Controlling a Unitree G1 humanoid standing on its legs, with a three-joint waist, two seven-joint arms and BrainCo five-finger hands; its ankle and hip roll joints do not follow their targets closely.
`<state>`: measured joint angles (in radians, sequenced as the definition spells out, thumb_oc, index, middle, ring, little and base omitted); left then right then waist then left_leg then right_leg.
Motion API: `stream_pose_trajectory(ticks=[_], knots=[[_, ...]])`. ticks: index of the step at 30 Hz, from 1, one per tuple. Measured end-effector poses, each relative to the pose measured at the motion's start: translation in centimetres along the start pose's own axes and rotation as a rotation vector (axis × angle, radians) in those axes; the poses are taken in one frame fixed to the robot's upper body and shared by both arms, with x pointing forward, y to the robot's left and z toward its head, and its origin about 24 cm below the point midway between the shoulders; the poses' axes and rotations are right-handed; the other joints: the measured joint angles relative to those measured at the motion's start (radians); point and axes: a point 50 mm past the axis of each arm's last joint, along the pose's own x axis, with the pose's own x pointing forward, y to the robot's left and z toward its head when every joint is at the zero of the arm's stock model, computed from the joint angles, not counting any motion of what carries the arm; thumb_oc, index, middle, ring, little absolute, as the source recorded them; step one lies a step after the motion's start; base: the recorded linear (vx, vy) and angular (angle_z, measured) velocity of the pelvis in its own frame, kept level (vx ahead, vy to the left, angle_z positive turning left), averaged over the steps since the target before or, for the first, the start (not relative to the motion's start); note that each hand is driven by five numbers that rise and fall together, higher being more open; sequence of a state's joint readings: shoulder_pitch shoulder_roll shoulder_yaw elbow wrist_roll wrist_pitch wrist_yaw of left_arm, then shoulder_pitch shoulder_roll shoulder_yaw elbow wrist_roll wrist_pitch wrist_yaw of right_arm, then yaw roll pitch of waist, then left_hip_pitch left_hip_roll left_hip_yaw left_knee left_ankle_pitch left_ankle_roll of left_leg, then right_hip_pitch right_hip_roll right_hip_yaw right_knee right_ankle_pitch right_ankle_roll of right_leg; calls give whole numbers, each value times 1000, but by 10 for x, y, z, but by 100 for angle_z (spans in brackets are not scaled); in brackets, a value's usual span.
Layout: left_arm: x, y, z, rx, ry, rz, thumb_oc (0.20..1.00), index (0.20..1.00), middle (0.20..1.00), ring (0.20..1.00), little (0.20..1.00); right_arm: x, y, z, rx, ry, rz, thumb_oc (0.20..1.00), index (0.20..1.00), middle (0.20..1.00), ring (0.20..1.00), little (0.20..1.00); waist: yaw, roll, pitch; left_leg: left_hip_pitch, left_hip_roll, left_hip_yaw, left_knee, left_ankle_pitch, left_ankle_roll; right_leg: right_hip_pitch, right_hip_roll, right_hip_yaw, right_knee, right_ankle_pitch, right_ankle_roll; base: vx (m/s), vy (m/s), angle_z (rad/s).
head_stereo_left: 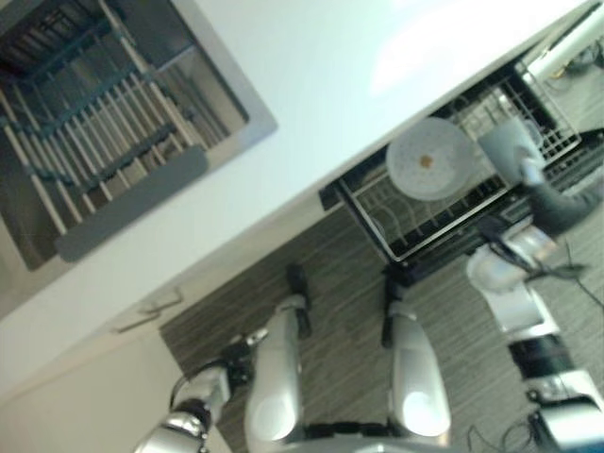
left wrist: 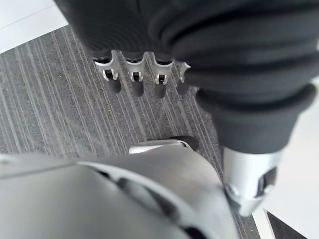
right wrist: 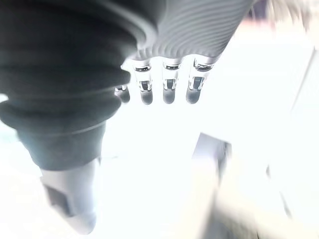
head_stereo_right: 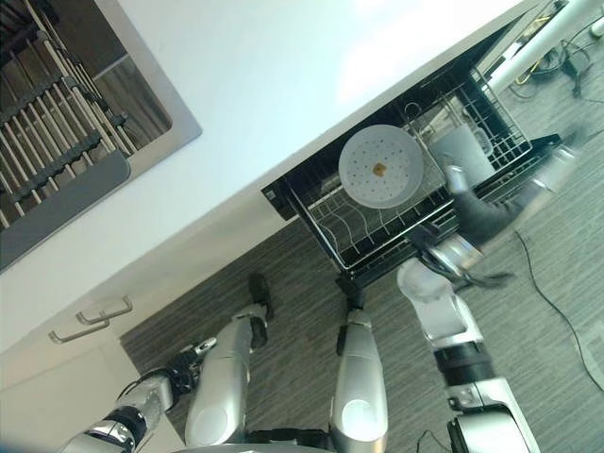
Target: Place the dishes in the dishwasher.
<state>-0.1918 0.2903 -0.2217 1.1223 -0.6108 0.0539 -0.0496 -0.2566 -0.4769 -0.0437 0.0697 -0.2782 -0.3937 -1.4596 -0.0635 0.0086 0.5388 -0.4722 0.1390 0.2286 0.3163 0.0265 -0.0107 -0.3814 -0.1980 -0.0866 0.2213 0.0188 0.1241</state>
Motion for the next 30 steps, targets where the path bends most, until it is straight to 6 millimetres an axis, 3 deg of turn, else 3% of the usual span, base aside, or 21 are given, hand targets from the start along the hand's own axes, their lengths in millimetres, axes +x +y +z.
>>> stream_pose_trajectory(ticks=[3,4,5,6,8,9,11,12,13,14,15,16,17,19,21,24,28,30], knots=[[-2,6,-9,-116,17,-9,1000,1000,1000,1000,1000,35,-48,-14,-126,-56,-313,1000,1000,1000,1000,1000,-29,-11,-2,18,11,2,-1,-7,-5,25,7,-1,-16,4,9,21,-164,-10],[-3,10,-10,-124,29,-11,1000,1000,1000,1000,1000,41,-61,-27,-162,1,-394,1000,1000,1000,1000,1000,-36,-21,-2,20,20,1,-2,-10,-5,26,13,-1,-13,4,9,16,-198,-6],[-4,13,-8,-118,30,-10,1000,1000,1000,1000,1000,42,-86,-53,-245,115,-505,1000,1000,1000,1000,1000,-29,-31,-8,20,29,-4,-6,-9,-8,26,23,-6,-13,3,8,19,-193,-2],[-4,17,-7,-106,31,-4,1000,1000,1000,1000,1000,29,-118,-81,-357,268,-647,1000,1000,1000,1000,1000,-13,-38,-11,21,35,-10,-14,-3,-17,25,34,-10,-14,1,5,23,-175,3],[-4,17,-9,-103,46,-6,1000,1000,1000,1000,1000,-19,-160,-107,-456,540,-897,1000,1000,1000,1000,1000,-3,-39,-11,29,37,-30,-35,9,-33,28,47,-18,-17,-4,-5,14,-161,1],[-4,16,-8,-103,58,-7,1000,1000,1000,1000,1000,-43,-171,-114,-438,689,-991,1000,1000,1000,1000,1000,-4,-38,-11,39,38,-33,-42,11,-36,36,51,-21,-22,-4,-6,5,-149,-1],[-1,8,-4,-65,78,-35,1000,1000,1000,1000,1000,-113,-189,-130,-306,1111,-1181,1000,1000,1000,1000,1000,9,-16,-15,52,38,-55,-56,16,-43,61,56,-39,-38,-5,-12,8,-150,10],[-1,6,-3,-67,78,-44,1000,1000,1000,1000,1000,-126,-189,-130,-272,1174,-1200,1000,1000,1000,1000,1000,18,-11,-16,52,39,-54,-55,16,-43,62,57,-39,-40,-4,-12,-2,-106,10],[0,-2,-4,-71,84,-62,1000,1000,1000,1000,1000,-144,-160,-137,-53,1326,-1077,1000,1000,1000,1000,1000,44,9,-17,51,38,-55,-55,15,-43,64,56,-41,-43,2,-22,-39,17,3],[0,-5,-5,-70,87,-69,1000,1000,1000,1000,1000,-143,-134,-141,108,1370,-956,1000,1000,1000,1000,1000,56,19,-16,47,36,-58,-54,15,-43,62,55,-44,-43,2,-23,-54,119,13],[1,-10,-5,-70,86,-85,1000,1000,1000,1000,1000,-129,-80,-140,480,1381,-747,1000,1000,1000,1000,1000,59,37,-16,20,31,-61,-44,15,-42,43,50,-51,-42,4,-25,-52,171,9],[2,-17,1,-68,71,-104,1000,1000,1000,1000,1000,-111,-12,-122,843,1371,-437,1000,1000,1000,1000,1000,57,56,-12,-11,17,-57,-28,13,-35,5,37,-39,-22,5,-24,-22,168,7],[3,-24,5,-73,66,-120,1000,1000,1000,1000,1000,-107,12,-112,992,1361,-367,1000,1000,1000,1000,1000,56,72,-5,-17,3,-54,-16,11,-21,-2,22,-34,-5,6,-22,-2,117,11],[5,-31,6,-76,58,-148,1000,1000,1000,1000,1000,-111,15,-120,982,1380,-162,1000,1000,1000,1000,1000,57,79,-4,-14,-35,-52,-13,4,2,-2,-20,-34,17,-9,-9,1,26,21],[6,-33,10,-72,69,-152,1000,1000,1000,1000,1000,-99,10,-136,827,1408,-9,1000,1000,1000,1000,1000,85,79,-4,-13,-48,-55,-17,5,6,1,-34,-38,18,-10,-7,1,-28,13],[6,-30,4,-77,97,-160,1000,1000,1000,1000,1000,-86,14,-144,664,1429,180,1000,1000,1000,1000,1000,106,81,-3,-13,-44,-60,-20,6,6,-1,-34,-42,23,-11,6,33,-29,6],[6,-32,5,-77,93,-186,1000,1000,1000,1000,1000,-76,19,-145,594,1421,281,1000,1000,1000,1000,1000,120,85,-1,-19,-41,-81,-38,14,-3,-8,-26,-64,26,-13,8,36,-35,5],[6,-34,9,-74,82,-204,1000,1000,1000,1000,1000,-65,29,-143,528,1385,427,1000,1000,1000,1000,1000,125,93,3,-41,-35,-97,-38,20,-9,-19,-17,-79,29,-15,4,46,-47,10]])
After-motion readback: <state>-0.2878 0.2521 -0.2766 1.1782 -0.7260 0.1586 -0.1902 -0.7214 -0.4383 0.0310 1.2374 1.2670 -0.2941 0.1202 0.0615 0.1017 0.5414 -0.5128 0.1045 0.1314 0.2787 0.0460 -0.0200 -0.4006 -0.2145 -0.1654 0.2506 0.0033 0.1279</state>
